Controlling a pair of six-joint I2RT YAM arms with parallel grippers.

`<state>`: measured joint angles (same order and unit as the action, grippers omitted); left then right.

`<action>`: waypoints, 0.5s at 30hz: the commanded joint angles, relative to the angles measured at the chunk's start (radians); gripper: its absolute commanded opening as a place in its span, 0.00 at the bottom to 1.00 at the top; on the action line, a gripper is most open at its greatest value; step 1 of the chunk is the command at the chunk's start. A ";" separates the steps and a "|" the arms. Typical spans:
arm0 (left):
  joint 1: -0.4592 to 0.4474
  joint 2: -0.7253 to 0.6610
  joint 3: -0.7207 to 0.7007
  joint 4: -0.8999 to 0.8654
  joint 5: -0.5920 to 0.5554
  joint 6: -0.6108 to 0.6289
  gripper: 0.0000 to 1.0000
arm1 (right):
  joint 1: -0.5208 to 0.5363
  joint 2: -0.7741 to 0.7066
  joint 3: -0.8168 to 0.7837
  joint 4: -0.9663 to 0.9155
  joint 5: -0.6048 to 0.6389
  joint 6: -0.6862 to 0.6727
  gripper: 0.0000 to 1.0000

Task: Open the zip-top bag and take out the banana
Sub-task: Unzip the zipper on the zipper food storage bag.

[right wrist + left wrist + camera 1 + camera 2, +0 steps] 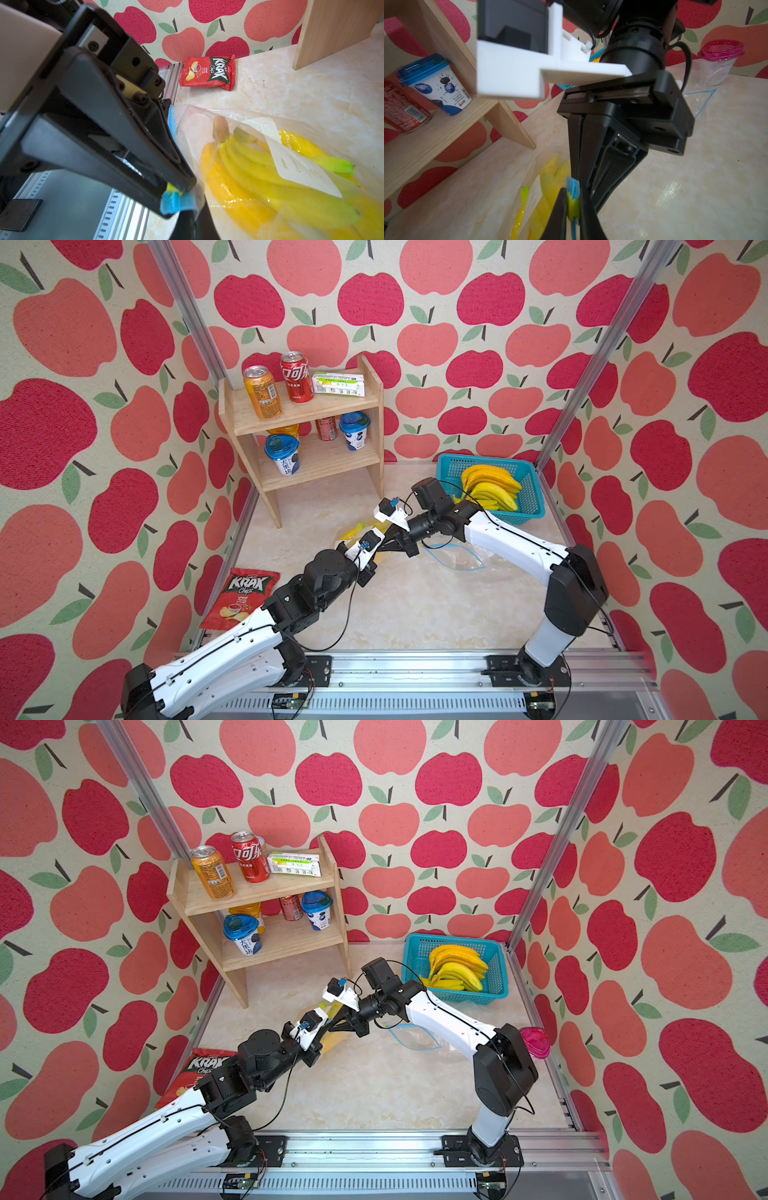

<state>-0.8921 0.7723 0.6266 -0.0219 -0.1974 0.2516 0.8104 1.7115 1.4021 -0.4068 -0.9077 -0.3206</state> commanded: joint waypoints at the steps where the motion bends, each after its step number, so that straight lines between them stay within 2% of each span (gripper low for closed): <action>1: 0.003 -0.016 0.027 -0.046 -0.050 0.009 0.09 | -0.003 0.001 0.020 -0.038 -0.087 0.003 0.00; 8: 0.020 -0.057 0.026 -0.078 -0.052 -0.010 0.06 | -0.018 -0.037 -0.014 -0.018 -0.107 0.032 0.00; 15: 0.021 -0.059 0.025 -0.101 -0.018 -0.017 0.07 | -0.084 -0.090 -0.082 0.128 -0.103 0.140 0.00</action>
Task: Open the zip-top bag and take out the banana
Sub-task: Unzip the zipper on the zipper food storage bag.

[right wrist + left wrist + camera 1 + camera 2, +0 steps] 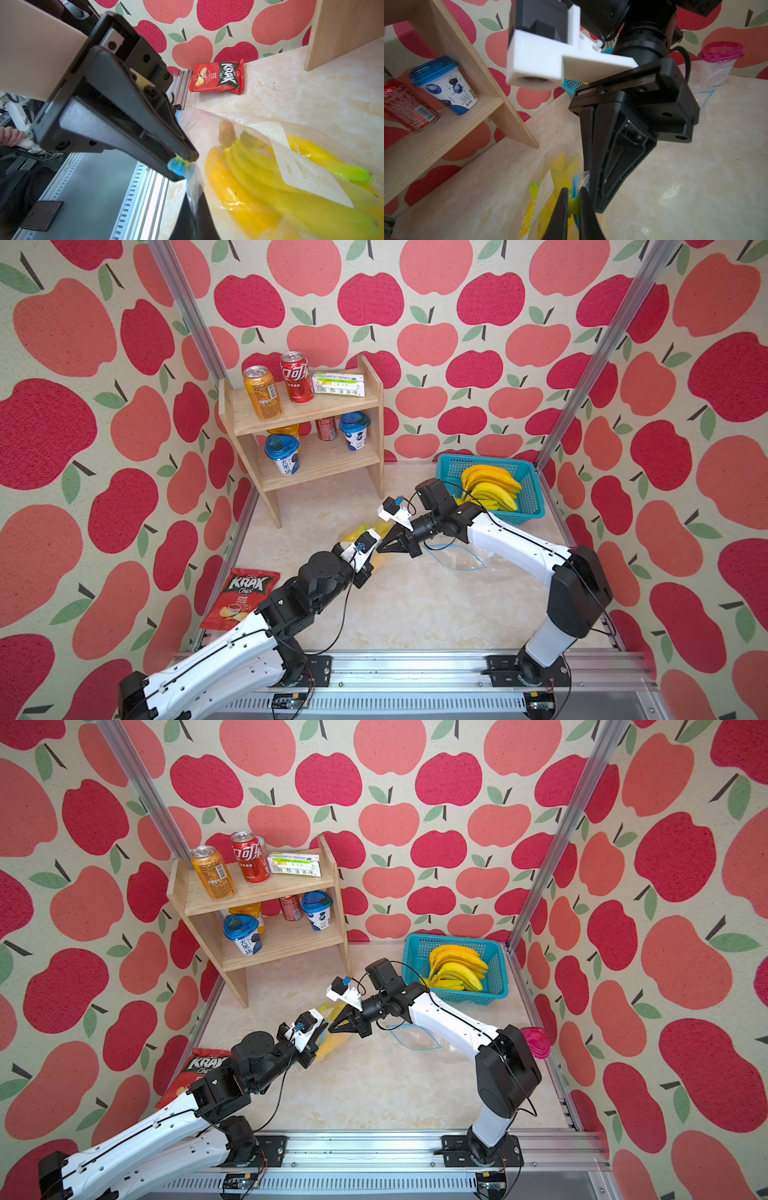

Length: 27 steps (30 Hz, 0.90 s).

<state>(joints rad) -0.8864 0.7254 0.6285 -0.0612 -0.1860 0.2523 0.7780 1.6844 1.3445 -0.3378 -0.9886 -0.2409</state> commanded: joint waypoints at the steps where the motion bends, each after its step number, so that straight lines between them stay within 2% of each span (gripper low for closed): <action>1: 0.015 -0.013 0.022 -0.059 -0.020 -0.020 0.08 | -0.060 -0.069 -0.028 0.066 -0.014 0.062 0.00; 4: 0.014 -0.007 0.021 -0.040 0.024 -0.024 0.10 | -0.075 -0.071 -0.028 0.097 -0.003 0.081 0.00; 9: 0.015 0.042 0.047 -0.008 0.037 -0.014 0.10 | -0.032 -0.007 0.054 -0.031 -0.012 0.003 0.01; 14: 0.018 0.078 0.070 0.007 0.045 -0.004 0.09 | 0.000 0.016 0.085 -0.089 -0.009 -0.052 0.25; 16: 0.022 0.079 0.073 0.010 0.052 -0.005 0.09 | 0.000 0.012 0.085 -0.097 0.007 -0.064 0.27; 21: 0.032 0.069 0.072 -0.001 0.071 -0.016 0.09 | -0.002 0.002 0.103 -0.141 0.038 -0.106 0.26; 27: 0.038 0.044 0.074 -0.023 0.073 -0.019 0.09 | -0.005 0.003 0.111 -0.203 0.040 -0.162 0.18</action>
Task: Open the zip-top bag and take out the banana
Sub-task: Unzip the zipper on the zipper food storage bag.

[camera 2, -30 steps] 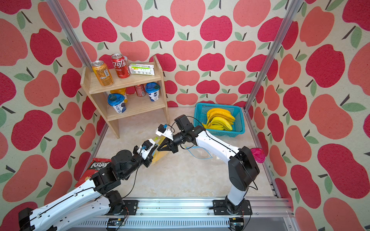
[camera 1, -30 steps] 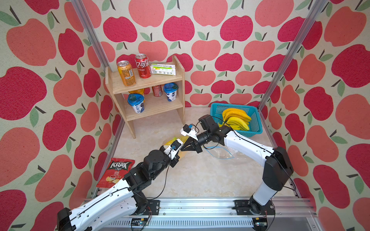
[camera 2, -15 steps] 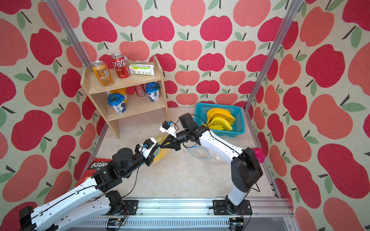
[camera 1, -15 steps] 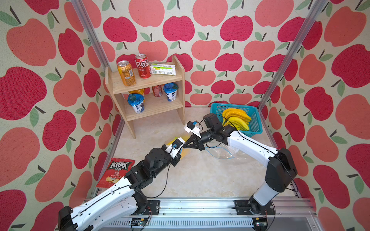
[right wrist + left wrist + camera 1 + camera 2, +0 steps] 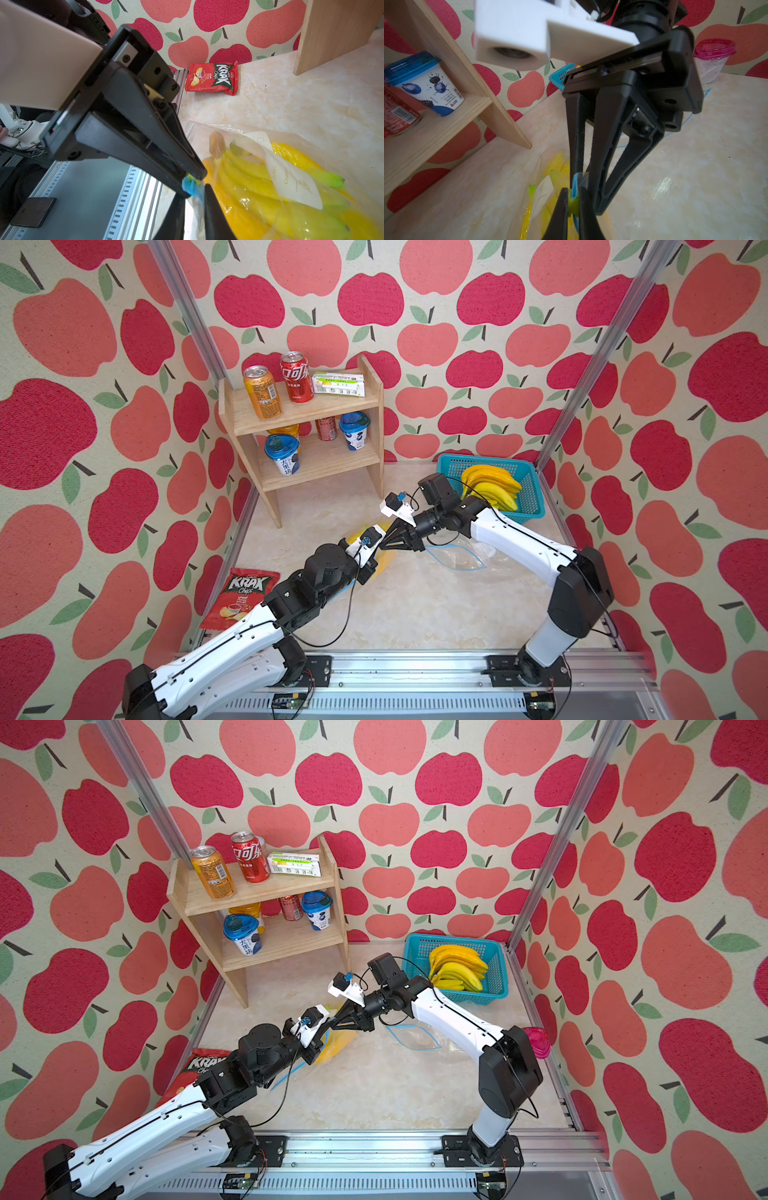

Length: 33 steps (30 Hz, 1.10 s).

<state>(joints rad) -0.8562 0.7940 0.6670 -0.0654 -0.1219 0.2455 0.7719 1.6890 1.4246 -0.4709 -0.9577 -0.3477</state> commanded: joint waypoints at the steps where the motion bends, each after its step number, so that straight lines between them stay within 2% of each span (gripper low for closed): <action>1: 0.013 -0.031 0.036 -0.024 0.011 -0.012 0.09 | 0.000 -0.001 0.030 -0.084 0.011 -0.070 0.18; 14: 0.034 -0.004 0.042 -0.024 0.072 -0.031 0.09 | 0.005 0.012 0.056 -0.058 -0.015 -0.067 0.18; 18: 0.038 -0.010 0.041 -0.023 0.082 -0.035 0.10 | 0.006 0.020 0.057 -0.074 -0.017 -0.074 0.13; 24: 0.042 -0.018 0.043 -0.028 0.090 -0.037 0.10 | 0.006 0.030 0.070 -0.098 -0.017 -0.088 0.11; 30: 0.044 -0.023 0.043 -0.034 0.093 -0.041 0.11 | 0.005 0.030 0.073 -0.111 -0.025 -0.101 0.02; 33: 0.047 -0.031 0.046 -0.039 0.093 -0.042 0.12 | 0.006 0.028 0.067 -0.118 -0.014 -0.105 0.02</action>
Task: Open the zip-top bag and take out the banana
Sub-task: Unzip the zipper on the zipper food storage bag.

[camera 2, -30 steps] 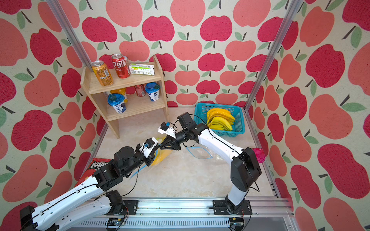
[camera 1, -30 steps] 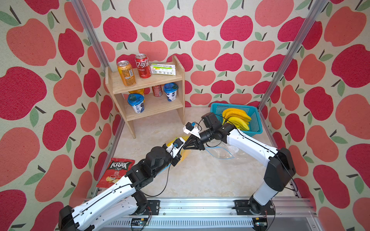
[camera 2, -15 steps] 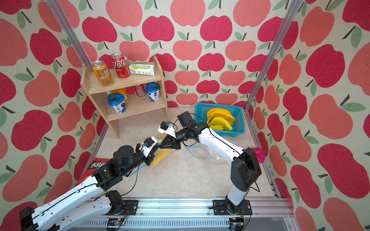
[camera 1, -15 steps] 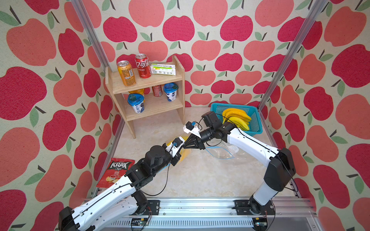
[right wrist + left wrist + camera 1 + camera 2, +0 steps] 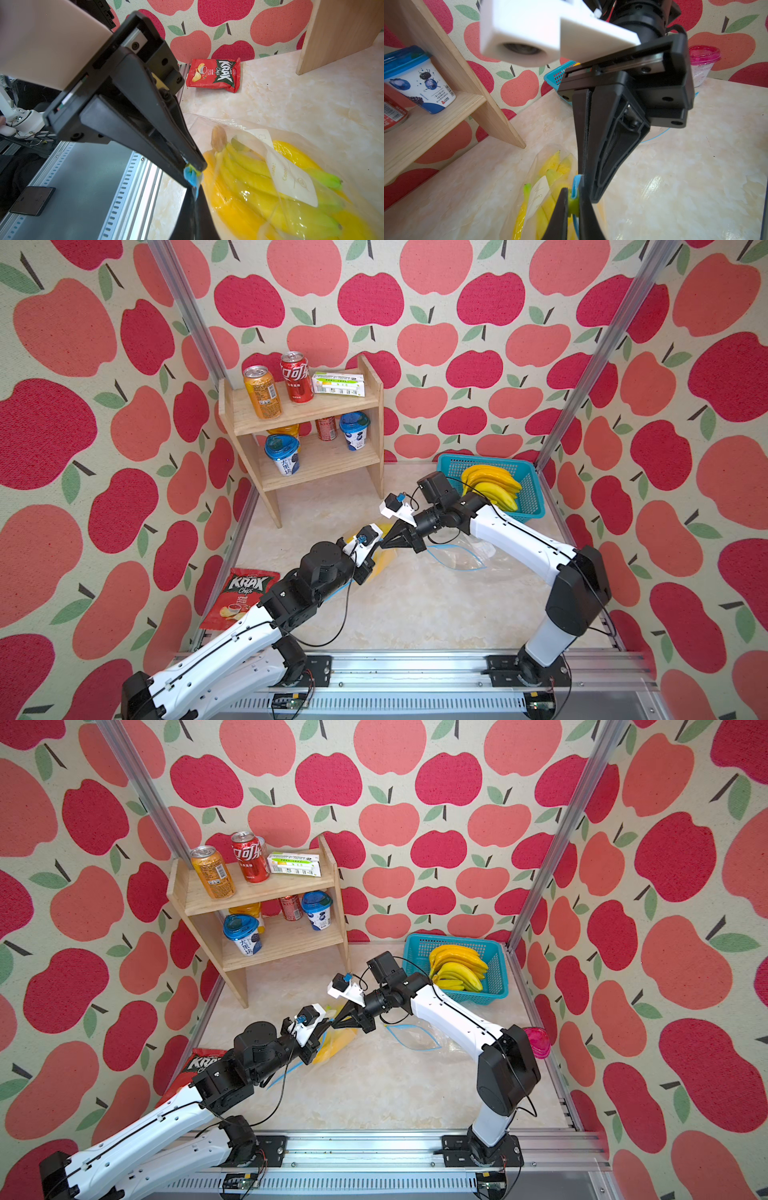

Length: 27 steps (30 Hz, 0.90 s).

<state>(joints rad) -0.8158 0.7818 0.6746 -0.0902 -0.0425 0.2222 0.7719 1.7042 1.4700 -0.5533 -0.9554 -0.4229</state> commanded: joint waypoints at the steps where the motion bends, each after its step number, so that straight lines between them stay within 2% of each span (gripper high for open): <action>1: 0.008 -0.021 0.038 -0.015 0.016 -0.021 0.12 | 0.006 0.011 0.022 -0.036 -0.015 -0.031 0.02; 6: 0.009 -0.017 0.040 -0.019 0.023 -0.026 0.16 | 0.006 0.014 0.024 -0.040 -0.011 -0.030 0.00; 11: 0.008 -0.015 0.042 -0.025 0.025 -0.034 0.30 | 0.006 0.016 0.027 -0.026 0.010 -0.006 0.00; 27: 0.008 -0.021 0.016 -0.011 0.043 -0.051 0.25 | -0.014 -0.010 0.001 0.067 0.012 0.068 0.00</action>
<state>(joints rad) -0.8120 0.7597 0.6876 -0.1009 -0.0242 0.1921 0.7677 1.7042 1.4696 -0.5175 -0.9394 -0.3801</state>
